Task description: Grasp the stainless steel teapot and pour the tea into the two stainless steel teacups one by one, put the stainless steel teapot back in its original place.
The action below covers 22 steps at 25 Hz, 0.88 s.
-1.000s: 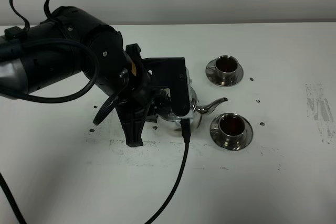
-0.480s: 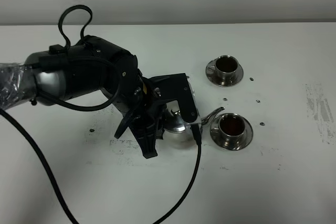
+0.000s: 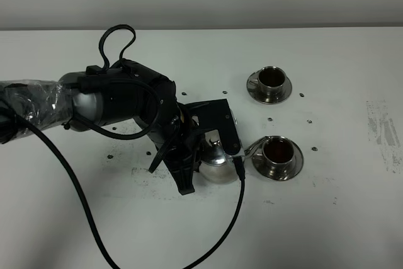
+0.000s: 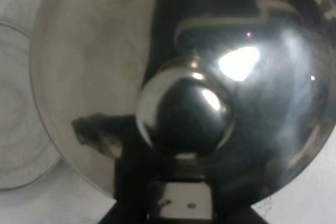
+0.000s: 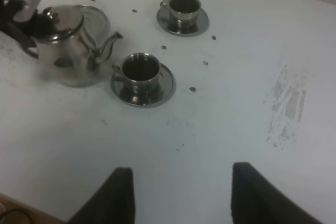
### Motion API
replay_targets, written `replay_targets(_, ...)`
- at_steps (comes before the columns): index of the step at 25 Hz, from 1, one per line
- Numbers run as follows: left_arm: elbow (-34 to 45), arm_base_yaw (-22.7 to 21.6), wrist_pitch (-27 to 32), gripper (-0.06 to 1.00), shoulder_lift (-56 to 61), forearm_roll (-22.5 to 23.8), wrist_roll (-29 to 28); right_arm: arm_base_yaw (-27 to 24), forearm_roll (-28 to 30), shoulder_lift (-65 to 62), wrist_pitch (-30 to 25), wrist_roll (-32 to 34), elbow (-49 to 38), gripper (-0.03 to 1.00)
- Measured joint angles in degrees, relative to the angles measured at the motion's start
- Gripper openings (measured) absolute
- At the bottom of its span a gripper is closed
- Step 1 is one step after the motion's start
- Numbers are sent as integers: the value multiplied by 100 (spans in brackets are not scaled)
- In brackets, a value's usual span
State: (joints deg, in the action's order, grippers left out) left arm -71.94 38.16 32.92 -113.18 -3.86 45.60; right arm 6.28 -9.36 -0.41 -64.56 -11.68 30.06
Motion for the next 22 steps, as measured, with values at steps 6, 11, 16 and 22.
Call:
replay_targets(6, -144, -27, 348, 17, 250, 233, -209, 0, 0, 0, 0, 0, 0, 41)
replay_targets(11, -811, -275, 914, 17, 316, 547, -801, 0, 0, 0, 0, 0, 0, 41)
replay_targets(16, -1042, -602, 972, 17, 316, 592, -1272, 0, 0, 0, 0, 0, 0, 41)
replay_targets(22, -1071, -761, 954, 17, 72, 731, -1666, 0, 0, 0, 0, 0, 0, 41)
